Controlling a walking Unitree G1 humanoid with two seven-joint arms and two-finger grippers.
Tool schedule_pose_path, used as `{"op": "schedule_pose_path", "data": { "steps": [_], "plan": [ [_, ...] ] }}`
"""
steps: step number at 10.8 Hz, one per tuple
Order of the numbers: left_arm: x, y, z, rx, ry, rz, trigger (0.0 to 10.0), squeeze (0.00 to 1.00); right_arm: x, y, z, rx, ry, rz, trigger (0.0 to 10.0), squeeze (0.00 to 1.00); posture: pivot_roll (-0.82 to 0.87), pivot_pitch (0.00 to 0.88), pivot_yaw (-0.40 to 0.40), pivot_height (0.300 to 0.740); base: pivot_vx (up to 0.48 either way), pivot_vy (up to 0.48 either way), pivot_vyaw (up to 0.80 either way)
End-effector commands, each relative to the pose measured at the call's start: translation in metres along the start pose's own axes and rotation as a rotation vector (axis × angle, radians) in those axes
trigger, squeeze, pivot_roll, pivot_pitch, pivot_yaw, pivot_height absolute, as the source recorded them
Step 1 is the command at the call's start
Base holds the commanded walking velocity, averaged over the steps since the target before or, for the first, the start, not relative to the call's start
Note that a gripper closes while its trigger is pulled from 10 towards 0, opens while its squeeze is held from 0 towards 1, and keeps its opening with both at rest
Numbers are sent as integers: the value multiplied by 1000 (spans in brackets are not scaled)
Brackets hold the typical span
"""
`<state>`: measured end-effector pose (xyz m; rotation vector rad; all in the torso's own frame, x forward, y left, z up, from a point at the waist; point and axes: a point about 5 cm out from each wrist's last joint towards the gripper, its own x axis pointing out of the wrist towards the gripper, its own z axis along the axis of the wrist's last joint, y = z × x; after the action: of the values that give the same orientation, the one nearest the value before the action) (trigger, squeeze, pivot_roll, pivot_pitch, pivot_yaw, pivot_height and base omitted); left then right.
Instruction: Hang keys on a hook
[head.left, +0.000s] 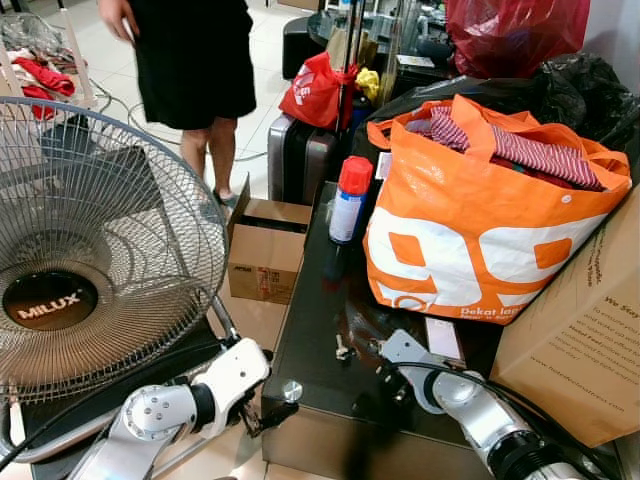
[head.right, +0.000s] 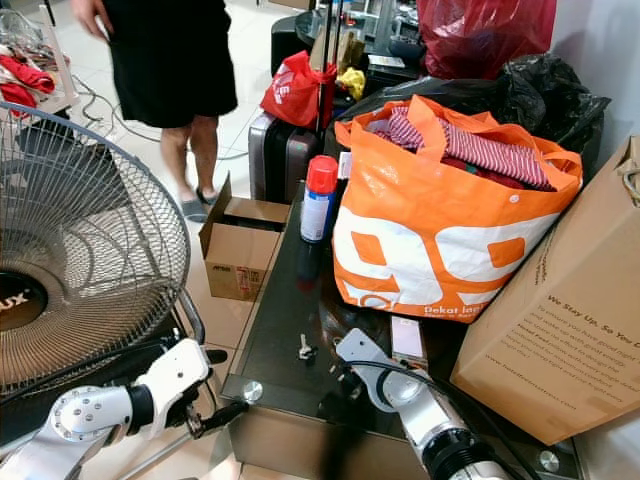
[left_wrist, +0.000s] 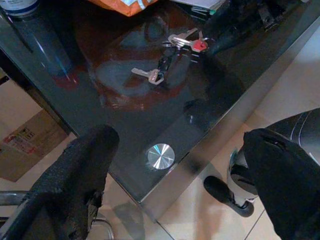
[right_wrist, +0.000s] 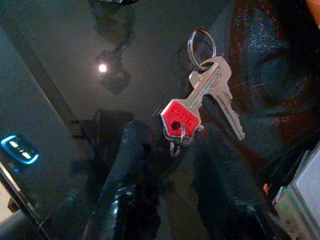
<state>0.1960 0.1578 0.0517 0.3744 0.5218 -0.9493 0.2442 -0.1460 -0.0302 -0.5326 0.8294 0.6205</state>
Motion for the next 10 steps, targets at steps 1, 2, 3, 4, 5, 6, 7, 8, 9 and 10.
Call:
{"op": "schedule_pose_path", "data": {
  "steps": [1,2,3,4,5,6,7,8,9,10],
  "plan": [
    [1,0,3,11,-9,-3,10000,0,0,-1,-4,-3,11,-15,10000,0,10,0,-112,740,0,0,0],
    [1,0,4,12,-10,-4,10000,0,1,-2,-3,1,10,-28,10000,0,10,0,-112,740,0,0,0],
    [1,0,4,12,-12,-5,10000,0,1,-2,-2,7,10,-34,10000,0,11,0,-109,740,0,0,0],
    [1,0,5,13,-13,-7,10000,0,2,-2,-2,13,11,-36,10000,0,10,0,-109,740,0,0,0],
    [1,0,6,13,-14,-10,10000,0,3,-1,-1,16,13,-36,4706,0,10,0,-108,740,0,0,0],
    [1,0,6,12,-14,-11,10000,0,3,-1,-2,19,14,-36,2039,0,12,0,-110,740,0,0,0],
    [1,0,6,11,-14,-10,10000,0,4,-1,-1,20,14,-36,1451,0,12,0,-110,740,0,0,0],
    [1,0,6,11,-14,-10,10000,0,4,-1,-1,20,14,-36,1373,0,12,0,-110,740,0,0,0],
    [1,0,5,11,-14,-9,10000,0,4,-2,-1,21,14,-38,863,0,12,0,-111,740,0,0,0],
    [1,0,5,11,-13,-9,10000,0,4,-2,-1,21,15,-40,941,0,12,0,-111,740,0,0,0]
  ]
}}
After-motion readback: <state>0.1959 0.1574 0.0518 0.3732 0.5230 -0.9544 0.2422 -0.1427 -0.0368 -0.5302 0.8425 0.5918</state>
